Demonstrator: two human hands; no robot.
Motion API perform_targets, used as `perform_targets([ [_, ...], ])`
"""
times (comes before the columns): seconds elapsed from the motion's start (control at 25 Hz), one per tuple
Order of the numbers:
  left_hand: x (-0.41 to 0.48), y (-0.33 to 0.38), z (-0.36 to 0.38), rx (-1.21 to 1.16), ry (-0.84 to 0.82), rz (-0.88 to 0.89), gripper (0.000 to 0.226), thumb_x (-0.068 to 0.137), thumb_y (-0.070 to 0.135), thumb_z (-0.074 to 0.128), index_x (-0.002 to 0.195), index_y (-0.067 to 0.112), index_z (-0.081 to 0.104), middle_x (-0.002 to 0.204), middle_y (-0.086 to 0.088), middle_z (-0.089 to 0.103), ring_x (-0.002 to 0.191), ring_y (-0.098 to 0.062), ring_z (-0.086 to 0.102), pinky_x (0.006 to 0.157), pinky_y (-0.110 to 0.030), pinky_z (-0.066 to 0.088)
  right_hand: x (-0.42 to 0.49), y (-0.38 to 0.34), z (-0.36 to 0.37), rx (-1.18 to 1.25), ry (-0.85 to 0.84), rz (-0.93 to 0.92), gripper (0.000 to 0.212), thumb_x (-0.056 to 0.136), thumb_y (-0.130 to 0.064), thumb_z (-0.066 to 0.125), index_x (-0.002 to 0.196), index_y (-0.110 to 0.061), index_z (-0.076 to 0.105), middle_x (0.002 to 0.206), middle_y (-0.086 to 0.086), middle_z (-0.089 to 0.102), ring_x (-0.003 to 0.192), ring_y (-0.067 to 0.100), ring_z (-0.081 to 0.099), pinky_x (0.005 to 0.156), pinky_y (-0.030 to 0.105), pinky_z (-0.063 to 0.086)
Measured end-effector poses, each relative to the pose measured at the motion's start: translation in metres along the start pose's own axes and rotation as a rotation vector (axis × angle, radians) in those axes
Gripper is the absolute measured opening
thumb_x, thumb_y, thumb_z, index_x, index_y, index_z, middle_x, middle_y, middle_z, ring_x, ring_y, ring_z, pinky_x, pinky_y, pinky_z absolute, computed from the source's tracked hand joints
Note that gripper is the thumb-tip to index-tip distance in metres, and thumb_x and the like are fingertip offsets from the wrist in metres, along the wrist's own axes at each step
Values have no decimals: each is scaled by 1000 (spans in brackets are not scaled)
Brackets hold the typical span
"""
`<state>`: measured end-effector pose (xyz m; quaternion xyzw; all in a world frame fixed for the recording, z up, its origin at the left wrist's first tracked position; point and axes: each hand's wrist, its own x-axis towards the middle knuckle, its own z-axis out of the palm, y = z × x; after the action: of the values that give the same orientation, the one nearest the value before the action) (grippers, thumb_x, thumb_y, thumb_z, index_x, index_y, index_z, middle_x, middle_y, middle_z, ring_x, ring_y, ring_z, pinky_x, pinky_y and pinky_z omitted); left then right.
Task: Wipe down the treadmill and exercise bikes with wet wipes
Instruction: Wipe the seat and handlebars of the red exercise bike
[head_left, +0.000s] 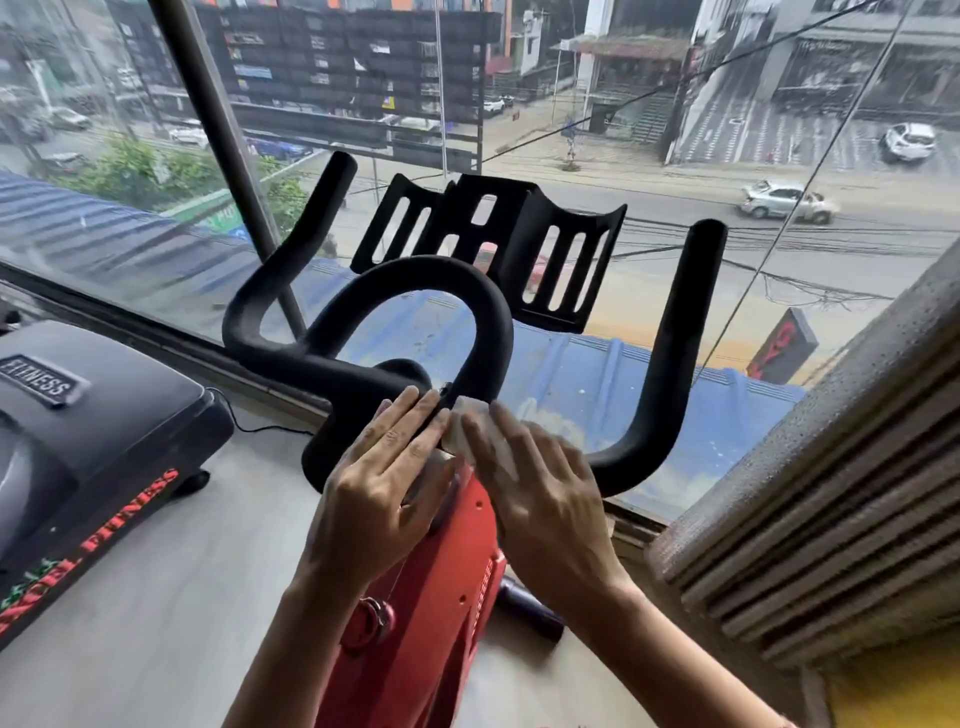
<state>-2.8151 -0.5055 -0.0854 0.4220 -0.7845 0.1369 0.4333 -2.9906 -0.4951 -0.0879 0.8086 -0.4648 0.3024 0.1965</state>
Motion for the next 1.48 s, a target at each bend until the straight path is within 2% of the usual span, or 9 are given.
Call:
perform_targets([
  [0.24, -2, 28, 13, -1, -20, 5, 40, 90, 23, 62, 121, -2, 59, 131, -18, 56, 129, -26, 48, 109, -43, 39, -42, 90, -18, 75, 141, -139, 35, 99, -25, 50, 131, -11, 50, 131, 13, 57, 123, 29, 54, 107, 45, 39],
  [0.44, 2, 69, 38, 37, 8, 9, 43, 96, 36, 53, 116, -1, 64, 126, -17, 60, 125, -23, 51, 112, -40, 36, -48, 95, -7, 363, 146, 76, 36, 104, -25, 35, 133, -5, 45, 143, 15, 43, 142, 35, 25, 118, 46, 18],
  [0.64, 10, 89, 51, 61, 12, -56, 44, 98, 38, 50, 113, 0, 65, 123, -16, 61, 122, -23, 53, 112, -39, 34, -37, 149, -4, 350, 146, -302, 33, 102, -26, 43, 130, -11, 51, 136, 11, 51, 135, 30, 40, 113, 44, 31],
  [0.76, 13, 100, 56, 103, 26, -82, 44, 98, 37, 50, 112, -1, 66, 122, -16, 62, 121, -23, 54, 112, -39, 34, -11, 196, 0, 419, 159, -174, 35, 103, -20, 37, 128, -1, 53, 137, 21, 48, 136, 37, 37, 111, 54, 32],
  [0.88, 14, 110, 61, 131, 41, -139, 44, 97, 36, 50, 111, -3, 67, 119, -16, 64, 119, -23, 55, 114, -34, 31, -16, 174, 4, 592, 171, 27, 38, 103, -17, 36, 124, 7, 55, 138, 23, 46, 138, 38, 33, 114, 49, 29],
  [1.08, 15, 115, 65, 185, 47, -184, 40, 93, 32, 56, 104, -3, 70, 113, -15, 67, 114, -24, 58, 110, -38, 37, -22, 180, 4, 582, 169, -290, 36, 102, -19, 41, 122, 4, 59, 132, 23, 52, 132, 36, 42, 113, 46, 32],
  [1.2, 15, 119, 66, 196, 56, -211, 43, 96, 35, 51, 106, -3, 69, 114, -14, 66, 117, -22, 56, 111, -40, 36, 9, 211, 9, 562, 166, -181, 37, 103, -15, 38, 120, 10, 59, 133, 25, 51, 133, 38, 41, 111, 52, 32],
  [1.36, 13, 127, 66, 213, 43, -265, 45, 99, 38, 46, 113, -1, 65, 122, -14, 62, 123, -22, 51, 111, -43, 35, -11, 187, 1, 684, 190, 44, 35, 100, -13, 42, 123, 9, 56, 140, 21, 44, 139, 35, 32, 114, 43, 30],
  [1.48, 9, 127, 63, 201, 5, -274, 41, 96, 36, 50, 120, 4, 60, 129, -14, 58, 129, -23, 48, 113, -39, 33, -39, 153, -9, 634, 252, -32, 28, 96, -9, 50, 118, 3, 62, 130, 20, 55, 133, 31, 43, 108, 48, 38],
])
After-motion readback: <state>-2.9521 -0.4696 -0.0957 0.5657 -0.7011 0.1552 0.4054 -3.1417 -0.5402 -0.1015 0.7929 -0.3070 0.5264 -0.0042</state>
